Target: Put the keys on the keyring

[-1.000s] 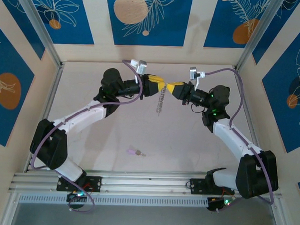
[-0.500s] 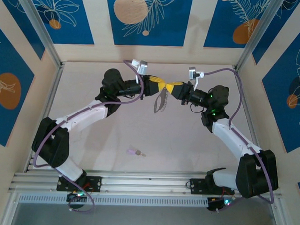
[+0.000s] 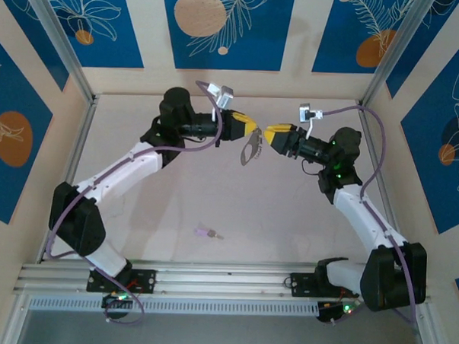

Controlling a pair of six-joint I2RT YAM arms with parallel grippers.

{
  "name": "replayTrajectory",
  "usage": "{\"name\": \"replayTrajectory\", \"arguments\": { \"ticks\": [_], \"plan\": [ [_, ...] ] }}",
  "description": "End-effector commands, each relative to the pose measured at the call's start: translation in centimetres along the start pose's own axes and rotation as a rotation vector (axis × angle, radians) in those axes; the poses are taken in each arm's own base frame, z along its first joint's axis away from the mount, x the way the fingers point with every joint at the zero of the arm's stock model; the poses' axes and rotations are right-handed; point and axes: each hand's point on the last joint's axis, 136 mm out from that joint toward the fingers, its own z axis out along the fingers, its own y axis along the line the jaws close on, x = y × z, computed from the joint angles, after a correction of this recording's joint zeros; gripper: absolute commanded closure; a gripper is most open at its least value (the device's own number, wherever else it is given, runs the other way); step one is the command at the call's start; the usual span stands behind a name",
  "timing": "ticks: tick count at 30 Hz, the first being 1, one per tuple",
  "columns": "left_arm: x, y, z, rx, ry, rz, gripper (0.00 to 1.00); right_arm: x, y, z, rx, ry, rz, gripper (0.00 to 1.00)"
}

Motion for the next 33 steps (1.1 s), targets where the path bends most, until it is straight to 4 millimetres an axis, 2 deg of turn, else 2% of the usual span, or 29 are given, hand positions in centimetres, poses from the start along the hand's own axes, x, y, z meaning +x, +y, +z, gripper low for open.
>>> {"name": "replayTrajectory", "arguments": {
  "ticks": [1,14,28,33],
  "plan": [
    [1.3,-1.2,-0.1,0.06,0.148,0.051,1.0,1.3,1.3,-0.7,-0.012,0.065,-0.045,0.53],
    [2.4,-1.5,-0.2,0.072,0.318,0.069,1.0,1.0,3.6,-0.3,-0.08,0.092,-0.112,0.58],
    [3.4,-1.5,0.2,0.069,0.352,0.079,1.0,1.4,3.2,1.8,-0.11,0.114,-0.098,0.67],
    [3.3,-1.4,0.3,0.069,0.35,0.08,1.0,1.6,3.2,2.2,-0.121,0.12,-0.095,0.79]
  ]
}}
